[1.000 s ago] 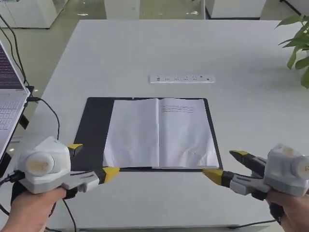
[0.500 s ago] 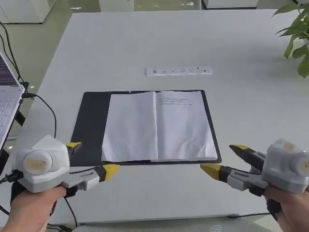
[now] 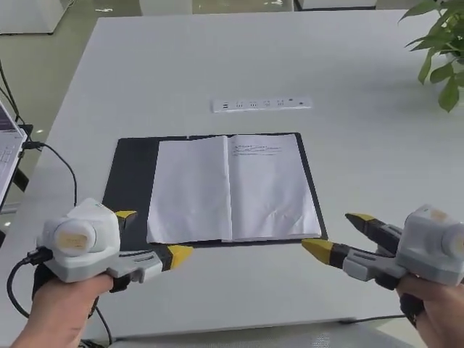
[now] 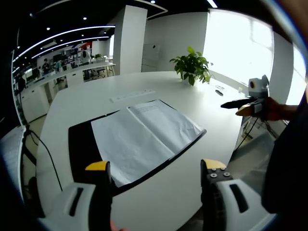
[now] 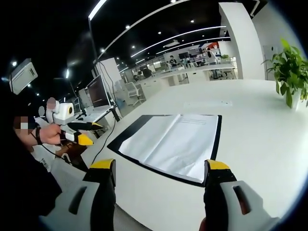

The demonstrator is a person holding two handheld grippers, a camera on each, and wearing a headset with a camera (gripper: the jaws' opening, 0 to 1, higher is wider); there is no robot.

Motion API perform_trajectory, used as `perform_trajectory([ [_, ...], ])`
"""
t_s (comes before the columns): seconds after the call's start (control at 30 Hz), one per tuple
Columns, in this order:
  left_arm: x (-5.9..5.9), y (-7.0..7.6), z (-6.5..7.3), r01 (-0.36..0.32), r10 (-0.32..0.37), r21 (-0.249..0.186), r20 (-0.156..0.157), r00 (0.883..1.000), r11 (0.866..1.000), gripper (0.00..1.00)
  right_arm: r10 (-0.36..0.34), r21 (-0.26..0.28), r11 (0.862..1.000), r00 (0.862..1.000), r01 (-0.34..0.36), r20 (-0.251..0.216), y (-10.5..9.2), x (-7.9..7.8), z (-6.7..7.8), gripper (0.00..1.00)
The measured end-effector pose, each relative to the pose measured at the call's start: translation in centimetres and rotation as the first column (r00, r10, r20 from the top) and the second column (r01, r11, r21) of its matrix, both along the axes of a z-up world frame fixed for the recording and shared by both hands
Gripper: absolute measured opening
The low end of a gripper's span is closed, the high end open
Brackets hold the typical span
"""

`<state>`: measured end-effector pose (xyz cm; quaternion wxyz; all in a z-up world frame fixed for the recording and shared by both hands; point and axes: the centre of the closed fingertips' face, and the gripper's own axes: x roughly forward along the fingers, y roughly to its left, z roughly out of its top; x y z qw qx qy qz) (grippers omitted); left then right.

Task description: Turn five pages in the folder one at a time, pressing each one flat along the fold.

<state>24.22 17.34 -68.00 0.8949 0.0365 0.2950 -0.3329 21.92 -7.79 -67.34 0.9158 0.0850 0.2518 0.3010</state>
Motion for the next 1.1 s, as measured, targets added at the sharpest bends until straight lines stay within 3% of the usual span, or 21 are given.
perform_trajectory([
  [0.43, 1.4, -2.0, 0.2, 0.053, -0.053, 0.0, 0.003, 0.999, 0.999, 0.75, -0.025, 0.018, 1.0, 1.0, 0.025, -0.008, -0.8, -0.1, 0.0, 0.72],
  [0.6, 1.6, -3.6, 0.0, 0.089, -0.089, -0.003, 0.0, 0.996, 0.996, 0.74, -0.031, 0.012, 0.999, 0.999, 0.031, -0.018, -1.3, -0.1, -0.2, 0.72],
  [1.1, 3.9, -9.2, 0.1, 0.218, -0.218, -0.002, 0.005, 0.976, 0.976, 0.72, -0.068, 0.018, 0.997, 0.997, 0.068, -0.027, -2.5, 0.1, -0.1, 0.71],
])
